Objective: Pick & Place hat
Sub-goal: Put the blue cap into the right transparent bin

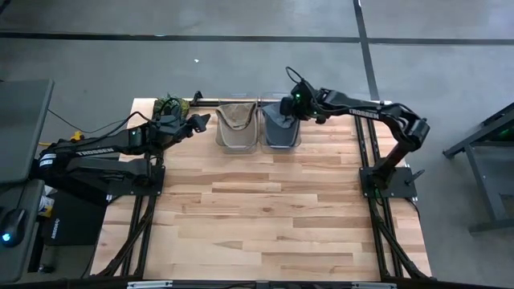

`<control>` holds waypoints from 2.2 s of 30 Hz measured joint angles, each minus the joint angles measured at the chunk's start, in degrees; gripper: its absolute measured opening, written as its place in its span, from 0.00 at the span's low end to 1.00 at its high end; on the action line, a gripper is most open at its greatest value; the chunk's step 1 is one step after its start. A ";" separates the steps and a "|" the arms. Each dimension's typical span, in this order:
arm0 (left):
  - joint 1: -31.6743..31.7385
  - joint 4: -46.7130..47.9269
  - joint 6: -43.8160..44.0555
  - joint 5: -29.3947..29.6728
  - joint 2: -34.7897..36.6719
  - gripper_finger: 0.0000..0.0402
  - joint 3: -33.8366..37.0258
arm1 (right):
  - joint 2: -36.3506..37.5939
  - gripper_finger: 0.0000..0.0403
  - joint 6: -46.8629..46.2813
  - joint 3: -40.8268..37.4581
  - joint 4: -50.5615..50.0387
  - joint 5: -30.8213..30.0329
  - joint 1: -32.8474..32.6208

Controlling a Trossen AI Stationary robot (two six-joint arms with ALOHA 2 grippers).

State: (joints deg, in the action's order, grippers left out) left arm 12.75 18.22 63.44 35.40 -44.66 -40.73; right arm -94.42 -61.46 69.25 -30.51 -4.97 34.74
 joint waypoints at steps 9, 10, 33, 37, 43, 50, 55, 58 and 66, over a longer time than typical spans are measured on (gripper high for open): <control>0.00 0.01 -0.01 -0.02 0.00 0.73 0.00 | -1.36 0.04 -0.05 0.00 -0.08 -0.66 0.00; 0.01 0.02 0.00 -0.02 0.00 0.73 0.00 | -1.36 0.04 0.09 0.00 -0.10 -0.61 0.01; -0.01 2.10 0.22 0.07 -0.11 0.73 0.00 | -1.30 0.56 11.56 0.00 2.54 6.74 0.22; 0.00 2.33 0.22 0.11 -0.11 0.73 -0.01 | -1.26 0.59 15.41 0.00 3.95 8.47 0.20; 0.01 2.53 0.22 0.13 -0.11 0.73 -0.02 | -1.26 0.59 25.78 0.00 4.53 10.51 0.22; 0.01 2.55 0.20 0.13 -0.11 0.73 -0.02 | -1.23 0.59 28.67 0.00 2.16 9.39 0.47; -0.01 2.99 0.20 0.15 -0.11 0.73 -0.02 | -1.21 0.59 31.76 0.66 1.82 9.86 0.52; 0.00 3.01 0.17 0.17 -0.11 0.73 -0.01 | -1.19 0.59 34.14 2.42 -0.24 9.87 0.52; 0.01 2.99 0.16 0.24 -0.11 0.73 0.00 | -1.15 0.59 29.63 7.60 -9.22 9.26 0.90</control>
State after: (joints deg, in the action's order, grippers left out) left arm 12.75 21.21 63.60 35.64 -44.77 -40.73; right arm -95.57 -31.83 76.85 -39.73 4.28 35.64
